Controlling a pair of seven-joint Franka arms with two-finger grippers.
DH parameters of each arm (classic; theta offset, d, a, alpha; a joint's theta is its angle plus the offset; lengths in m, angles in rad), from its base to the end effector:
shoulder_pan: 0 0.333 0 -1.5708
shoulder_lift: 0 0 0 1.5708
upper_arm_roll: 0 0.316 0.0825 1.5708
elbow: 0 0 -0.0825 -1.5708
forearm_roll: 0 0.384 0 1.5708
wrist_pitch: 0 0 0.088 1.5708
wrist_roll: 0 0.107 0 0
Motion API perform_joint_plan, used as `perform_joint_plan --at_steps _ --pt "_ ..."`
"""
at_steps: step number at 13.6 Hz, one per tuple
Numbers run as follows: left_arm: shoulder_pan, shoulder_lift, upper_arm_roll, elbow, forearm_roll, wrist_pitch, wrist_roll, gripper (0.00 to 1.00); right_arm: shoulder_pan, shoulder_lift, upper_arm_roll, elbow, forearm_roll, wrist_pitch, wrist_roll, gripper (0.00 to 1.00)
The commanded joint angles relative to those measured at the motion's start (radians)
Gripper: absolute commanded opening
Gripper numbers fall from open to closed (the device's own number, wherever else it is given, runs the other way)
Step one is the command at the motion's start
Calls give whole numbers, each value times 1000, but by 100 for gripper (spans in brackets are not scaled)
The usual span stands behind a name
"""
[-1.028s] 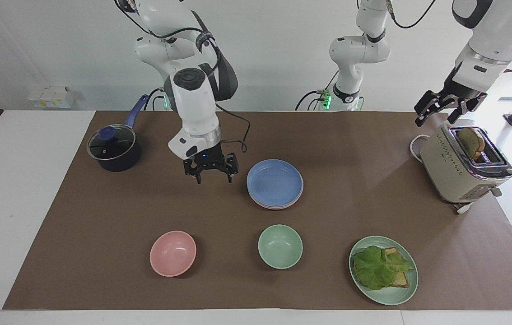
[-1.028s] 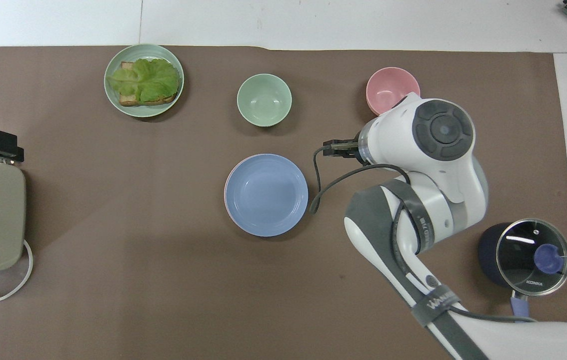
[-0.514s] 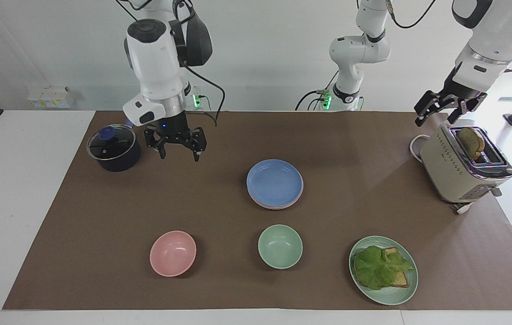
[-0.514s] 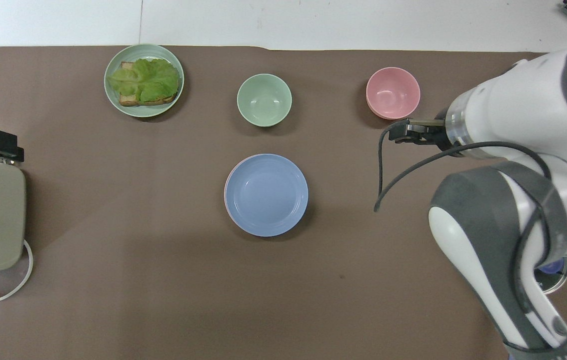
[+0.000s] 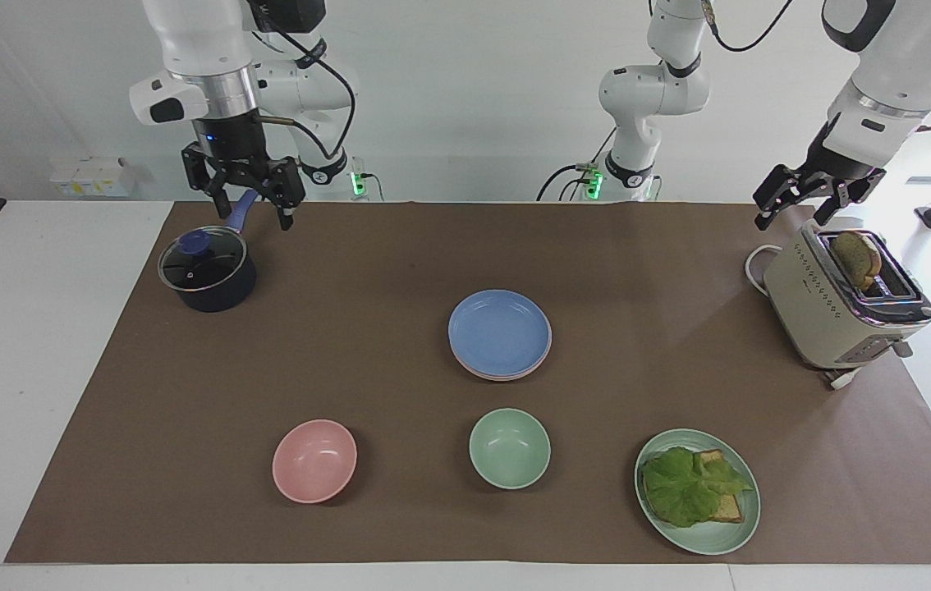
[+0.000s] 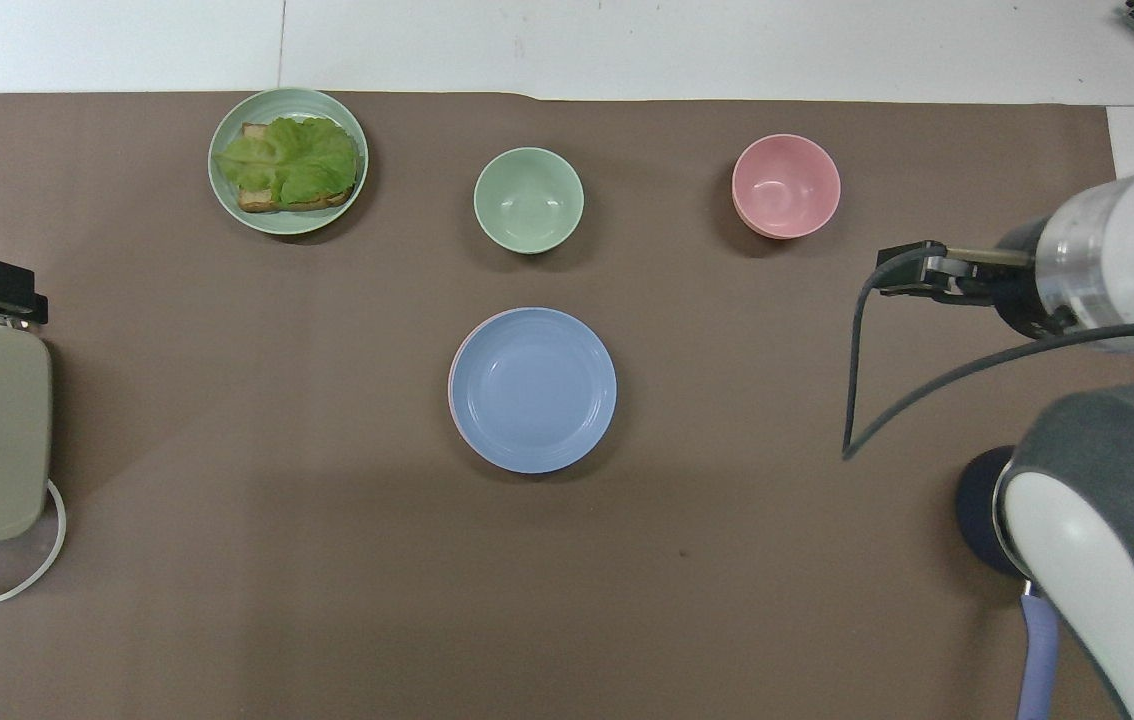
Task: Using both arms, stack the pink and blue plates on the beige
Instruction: 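Release the blue plate and withdraw the right gripper to rest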
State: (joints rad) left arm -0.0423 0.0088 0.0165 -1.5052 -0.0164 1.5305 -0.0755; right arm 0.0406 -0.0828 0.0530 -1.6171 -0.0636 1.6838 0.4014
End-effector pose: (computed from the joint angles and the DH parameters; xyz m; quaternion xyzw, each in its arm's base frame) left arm 0.5535 -0.0161 0.6469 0.9996 0.0244 0.0078 0.0085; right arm 0.5379 0.0457 0.6587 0.9851 -0.1515 0.0806 0.0147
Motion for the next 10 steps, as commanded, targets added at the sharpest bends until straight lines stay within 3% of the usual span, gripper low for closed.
perform_joint_plan --at_steps 1,5,10 --pt "9 -9 -6 -3 10 -13 5 100 -15 -26 -79 16 22 -82 -89 100" --pt "9 -9 -6 -3 10 -15 6 100 -24 -46 -151 -45 19 -112 -364 100" --pt "9 -9 -6 -3 10 -13 6 100 1 -38 -151 -63 16 -113 -388 100"
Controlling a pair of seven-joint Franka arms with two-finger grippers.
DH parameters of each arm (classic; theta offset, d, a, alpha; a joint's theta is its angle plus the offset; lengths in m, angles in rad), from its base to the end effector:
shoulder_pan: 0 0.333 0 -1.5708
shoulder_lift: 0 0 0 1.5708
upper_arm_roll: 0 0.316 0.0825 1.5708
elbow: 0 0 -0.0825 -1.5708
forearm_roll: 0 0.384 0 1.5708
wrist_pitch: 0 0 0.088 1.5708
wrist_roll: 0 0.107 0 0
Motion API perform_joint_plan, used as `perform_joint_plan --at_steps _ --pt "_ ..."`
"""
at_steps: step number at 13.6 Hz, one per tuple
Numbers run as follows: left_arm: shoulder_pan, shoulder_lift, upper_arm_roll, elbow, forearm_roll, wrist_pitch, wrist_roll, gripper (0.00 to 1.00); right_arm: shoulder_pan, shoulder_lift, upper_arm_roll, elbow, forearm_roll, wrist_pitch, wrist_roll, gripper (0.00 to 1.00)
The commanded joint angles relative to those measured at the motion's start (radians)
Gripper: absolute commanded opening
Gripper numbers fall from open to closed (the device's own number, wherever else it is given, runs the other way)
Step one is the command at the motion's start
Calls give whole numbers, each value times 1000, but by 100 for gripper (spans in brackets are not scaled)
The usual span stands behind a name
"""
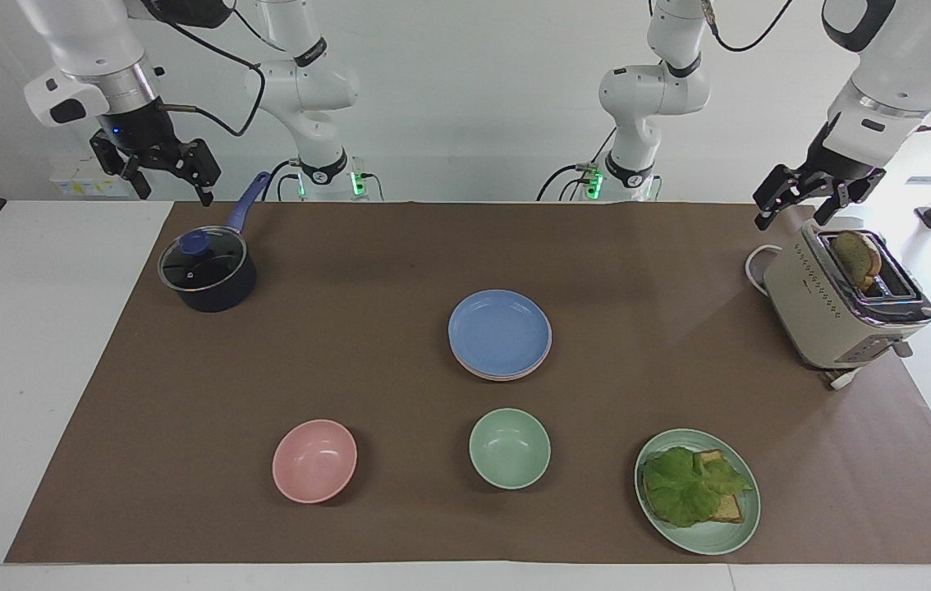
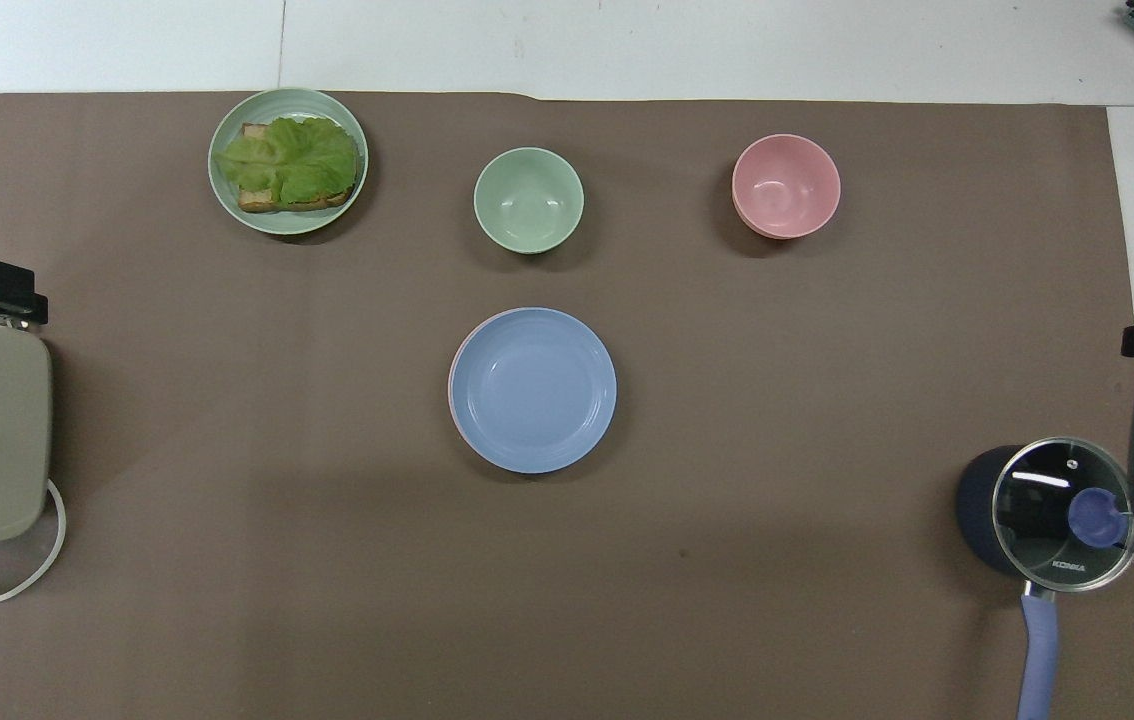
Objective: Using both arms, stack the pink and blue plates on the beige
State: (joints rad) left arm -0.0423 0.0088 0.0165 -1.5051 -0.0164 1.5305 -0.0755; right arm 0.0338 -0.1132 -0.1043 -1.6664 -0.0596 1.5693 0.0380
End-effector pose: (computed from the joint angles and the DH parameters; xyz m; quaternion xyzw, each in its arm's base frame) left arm 0.5535 -0.0161 0.6470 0.9996 0.0244 0.0079 0.0085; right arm 0.5167 -0.0462 0.6397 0.9982 -0.0542 0.0074 0.0240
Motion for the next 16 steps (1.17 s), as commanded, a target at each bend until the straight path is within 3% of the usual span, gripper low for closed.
perform_joint_plan --at_steps 1,4,8,10,16 --pt "9 -9 -6 -3 10 -15 6 100 27 -8 2 -10 9 -14 -20 100" --pt "9 -9 -6 -3 10 -13 5 100 58 -8 -46 -7 6 -17 -20 100" --pt "9 -9 -6 -3 10 -15 5 100 61 -6 -46 -6 7 -26 -21 100" --pt "9 -9 -6 -3 10 -15 6 100 69 13 -41 60 18 -118 -23 100" --pt "9 -9 -6 -3 10 -15 5 100 74 -3 -34 19 20 -40 -27 100"
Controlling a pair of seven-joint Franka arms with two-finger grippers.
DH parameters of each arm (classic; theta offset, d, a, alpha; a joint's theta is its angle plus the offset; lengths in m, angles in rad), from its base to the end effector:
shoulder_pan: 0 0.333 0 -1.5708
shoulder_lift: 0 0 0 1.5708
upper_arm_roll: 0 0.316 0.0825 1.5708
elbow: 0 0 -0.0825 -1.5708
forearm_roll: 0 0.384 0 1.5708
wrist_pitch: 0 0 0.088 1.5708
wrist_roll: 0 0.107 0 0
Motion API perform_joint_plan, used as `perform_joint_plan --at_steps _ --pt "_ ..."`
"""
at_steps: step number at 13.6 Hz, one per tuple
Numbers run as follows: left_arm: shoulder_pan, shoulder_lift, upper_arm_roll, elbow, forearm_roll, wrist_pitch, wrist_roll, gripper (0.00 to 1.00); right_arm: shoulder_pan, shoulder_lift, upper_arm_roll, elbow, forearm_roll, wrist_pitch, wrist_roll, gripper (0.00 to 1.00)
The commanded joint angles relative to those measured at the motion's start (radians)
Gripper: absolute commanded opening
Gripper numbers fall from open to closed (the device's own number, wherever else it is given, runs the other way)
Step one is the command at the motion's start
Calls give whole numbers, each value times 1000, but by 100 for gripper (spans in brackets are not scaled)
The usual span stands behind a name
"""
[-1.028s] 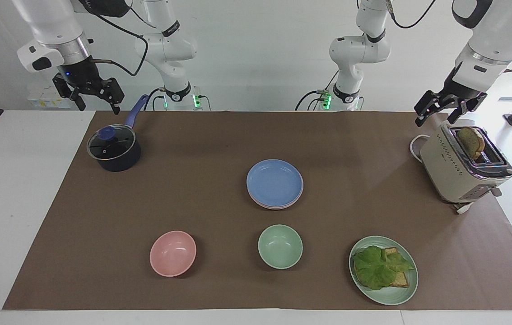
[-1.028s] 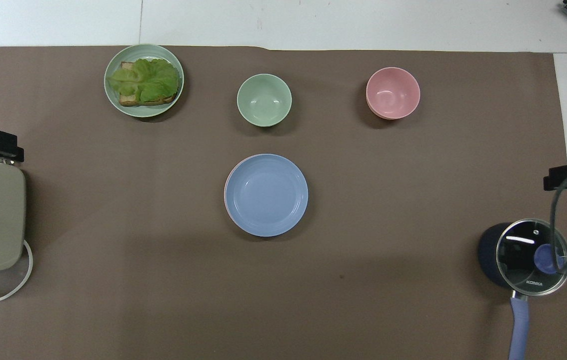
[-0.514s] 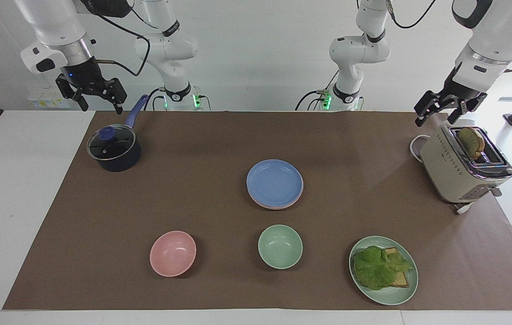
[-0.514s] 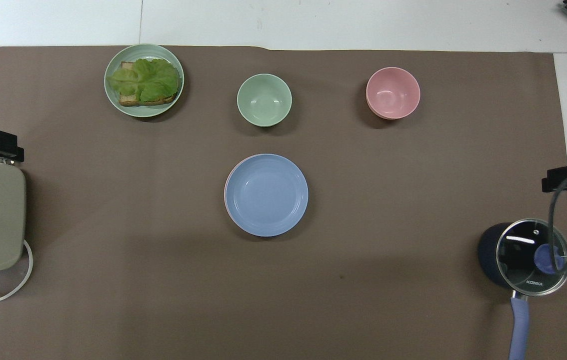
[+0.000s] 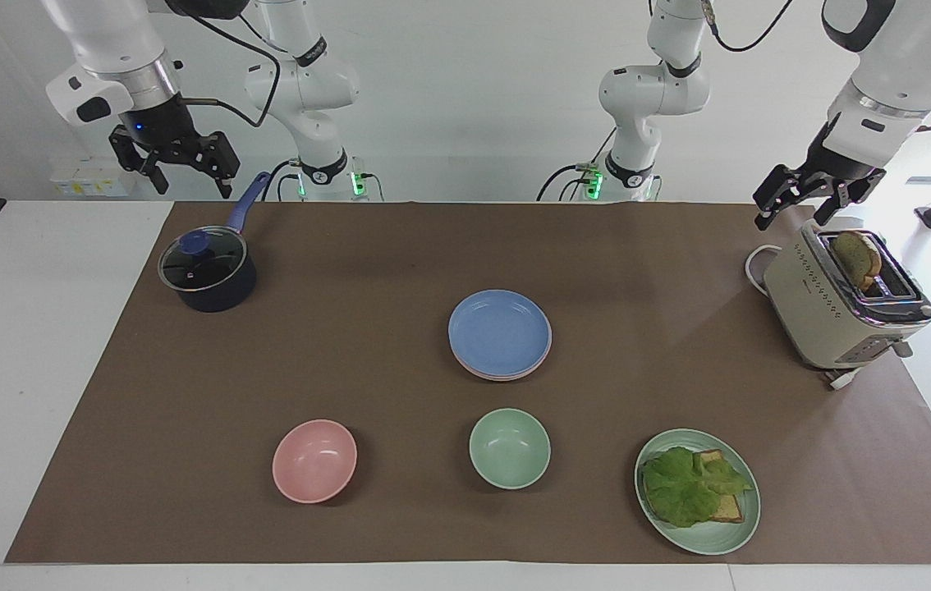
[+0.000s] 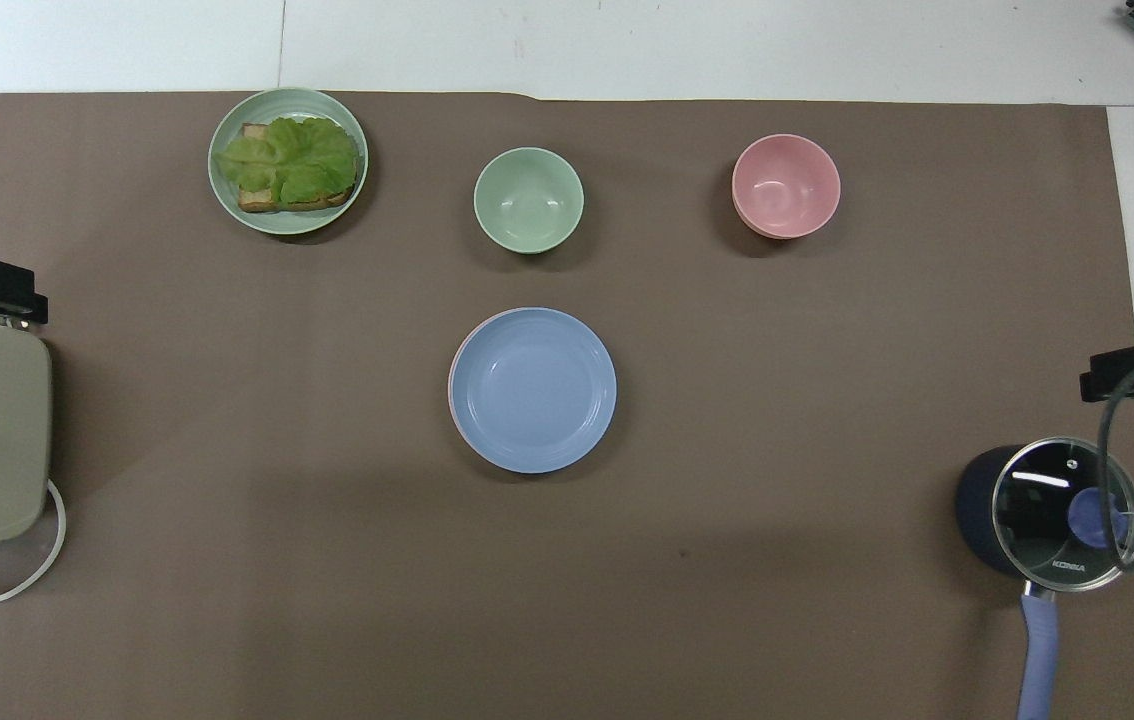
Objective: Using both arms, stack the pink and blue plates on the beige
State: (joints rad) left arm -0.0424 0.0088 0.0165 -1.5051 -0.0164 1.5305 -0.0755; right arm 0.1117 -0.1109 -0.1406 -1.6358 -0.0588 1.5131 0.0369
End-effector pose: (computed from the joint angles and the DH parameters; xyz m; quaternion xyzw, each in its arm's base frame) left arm 0.5535 -0.0162 0.6470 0.9996 0.0244 0.0079 0.0085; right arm 0.5134 -0.0259 0.6477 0.9992 -0.0339 -0.0064 0.0216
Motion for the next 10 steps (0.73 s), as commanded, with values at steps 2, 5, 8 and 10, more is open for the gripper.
perform_joint_plan --at_steps 2,5,8,10 --pt "9 -9 -6 -3 10 -13 5 100 -6 -3 4 -3 17 3 -31 100" --pt "9 -9 -6 -3 10 -15 6 100 -4 -4 4 -4 19 -1 -31 100" --pt "9 -9 -6 -3 10 -15 5 100 -7 -3 4 -6 19 13 -31 100" --pt "9 -9 -6 -3 10 -15 5 100 -4 -4 4 -9 19 13 -29 100"
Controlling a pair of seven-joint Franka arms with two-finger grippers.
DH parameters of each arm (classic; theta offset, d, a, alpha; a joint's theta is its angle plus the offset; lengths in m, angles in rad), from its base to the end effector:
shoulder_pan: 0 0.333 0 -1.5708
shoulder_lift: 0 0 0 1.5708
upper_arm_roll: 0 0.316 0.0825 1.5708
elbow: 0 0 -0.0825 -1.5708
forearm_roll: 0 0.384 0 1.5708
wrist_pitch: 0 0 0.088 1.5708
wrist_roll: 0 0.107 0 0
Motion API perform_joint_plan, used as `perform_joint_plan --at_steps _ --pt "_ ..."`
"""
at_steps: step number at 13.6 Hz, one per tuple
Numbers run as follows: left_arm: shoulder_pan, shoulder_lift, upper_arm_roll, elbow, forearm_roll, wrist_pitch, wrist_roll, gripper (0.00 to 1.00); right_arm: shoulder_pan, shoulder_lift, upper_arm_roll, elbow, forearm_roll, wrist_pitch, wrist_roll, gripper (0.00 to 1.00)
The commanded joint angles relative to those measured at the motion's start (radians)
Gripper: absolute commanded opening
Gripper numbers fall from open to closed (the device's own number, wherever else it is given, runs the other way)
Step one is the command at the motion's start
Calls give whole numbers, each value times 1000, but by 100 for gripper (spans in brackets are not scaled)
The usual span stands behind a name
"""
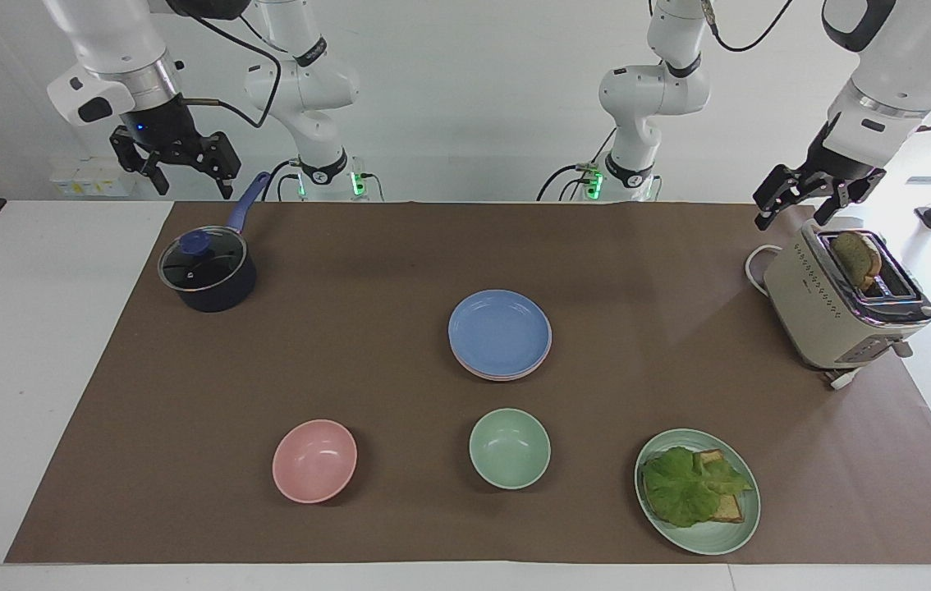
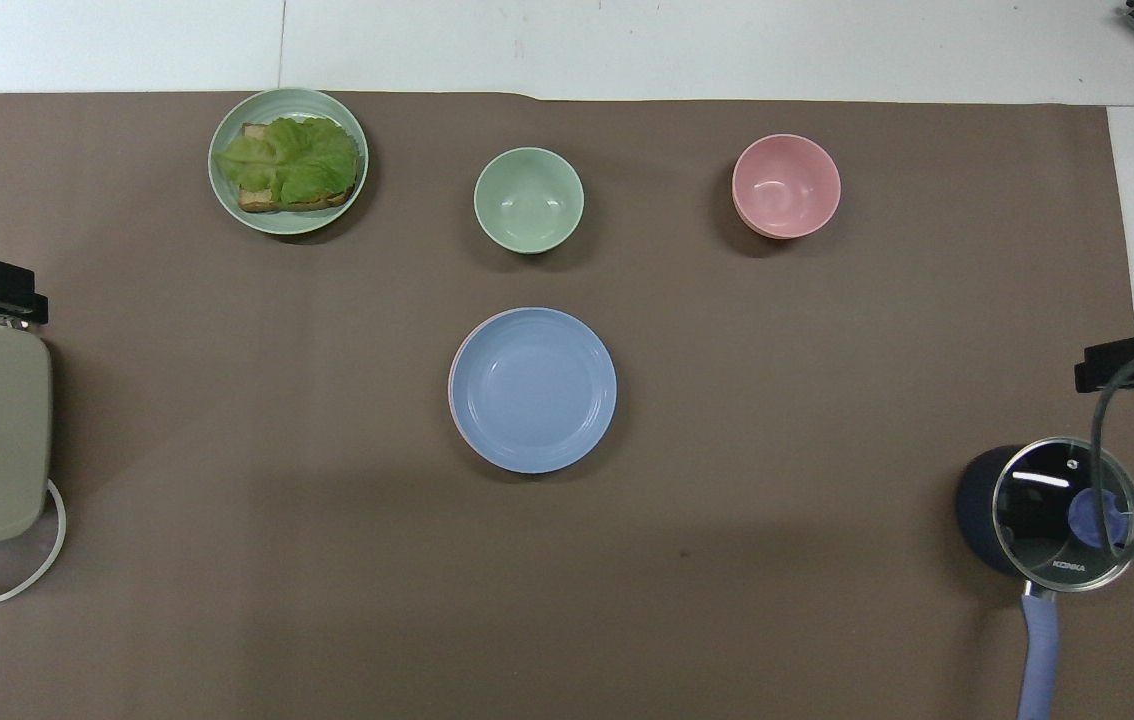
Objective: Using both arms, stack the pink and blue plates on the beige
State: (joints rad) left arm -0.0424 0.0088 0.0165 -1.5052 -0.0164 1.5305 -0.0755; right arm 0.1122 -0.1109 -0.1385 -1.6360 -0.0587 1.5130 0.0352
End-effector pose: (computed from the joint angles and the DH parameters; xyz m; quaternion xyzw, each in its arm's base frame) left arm 0.5535 -0.0162 0.6469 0.9996 0.0244 0.0078 0.0085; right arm 0.5134 -0.0244 0.6476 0.9992 -0.0318 -0.0065 0.0217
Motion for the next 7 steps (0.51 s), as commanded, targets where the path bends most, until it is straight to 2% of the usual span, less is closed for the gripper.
perform_joint_plan --at_steps 1,7 --pt "9 -9 -6 -3 10 -13 5 100 -5 -4 2 -7 17 13 -28 100" --pt "9 -9 -6 -3 10 -15 5 100 -5 -6 11 -8 17 0 -29 100"
